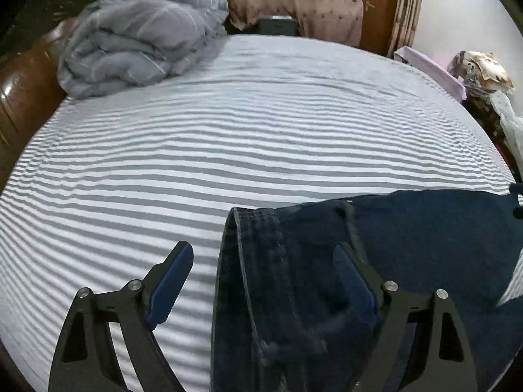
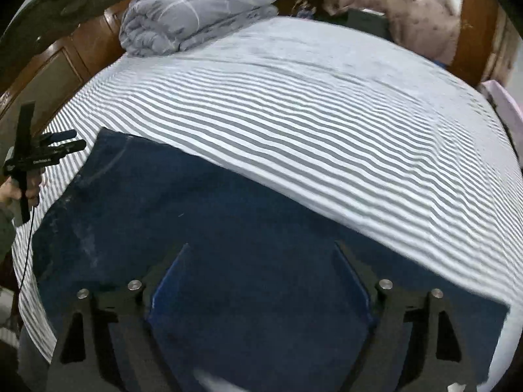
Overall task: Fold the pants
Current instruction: 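Lower the left tool to the jeans waistband while the right tool reaches the leg hems, then close the left tool on the waistband while the right tool grips the hem edge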
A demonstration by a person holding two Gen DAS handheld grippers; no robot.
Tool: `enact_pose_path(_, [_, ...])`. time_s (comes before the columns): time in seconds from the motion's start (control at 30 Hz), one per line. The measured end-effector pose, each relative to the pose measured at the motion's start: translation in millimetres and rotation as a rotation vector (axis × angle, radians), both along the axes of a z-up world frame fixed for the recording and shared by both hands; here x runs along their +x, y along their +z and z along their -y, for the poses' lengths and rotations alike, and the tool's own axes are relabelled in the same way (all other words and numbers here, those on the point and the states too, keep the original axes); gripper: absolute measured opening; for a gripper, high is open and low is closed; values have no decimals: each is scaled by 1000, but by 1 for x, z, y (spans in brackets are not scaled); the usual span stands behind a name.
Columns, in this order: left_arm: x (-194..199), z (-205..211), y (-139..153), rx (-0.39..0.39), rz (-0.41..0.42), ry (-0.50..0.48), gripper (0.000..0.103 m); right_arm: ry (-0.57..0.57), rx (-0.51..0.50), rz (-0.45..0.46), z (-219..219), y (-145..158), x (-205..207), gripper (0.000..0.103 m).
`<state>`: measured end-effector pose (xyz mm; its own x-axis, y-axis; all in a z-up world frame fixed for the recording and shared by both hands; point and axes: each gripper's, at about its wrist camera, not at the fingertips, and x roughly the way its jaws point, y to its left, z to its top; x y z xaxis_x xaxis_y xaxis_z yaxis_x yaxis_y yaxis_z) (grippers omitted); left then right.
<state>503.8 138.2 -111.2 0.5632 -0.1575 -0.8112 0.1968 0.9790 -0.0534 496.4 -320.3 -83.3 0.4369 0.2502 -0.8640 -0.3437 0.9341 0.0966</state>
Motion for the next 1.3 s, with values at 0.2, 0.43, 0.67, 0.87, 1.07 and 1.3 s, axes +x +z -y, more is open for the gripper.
enact_pose_path(0.2, [40, -14, -33, -7, -38, -16, 87, 58, -18, -68, -8, -45, 58, 77])
enact_pose_path(0.43, [69, -7, -58, -60, -68, -77, 92, 116, -21, -88, -17, -68, 86, 73])
enact_pose_path(0.67, [47, 17, -53, 17, -11, -168, 45, 119, -55, -104, -17, -76, 90, 74])
enact_pose_path(0.87, [32, 21, -34, 84, 22, -173, 20, 133, -83, -118, -18, -73, 85, 74])
enact_pose_path(1.07, [24, 17, -11, 70, 83, -154, 19, 194, -128, -194, -26, -86, 84, 52])
enact_pose_path(1.3, [22, 2, -2, -7, 79, -98, 19, 232, -104, -172, -34, -74, 77, 12])
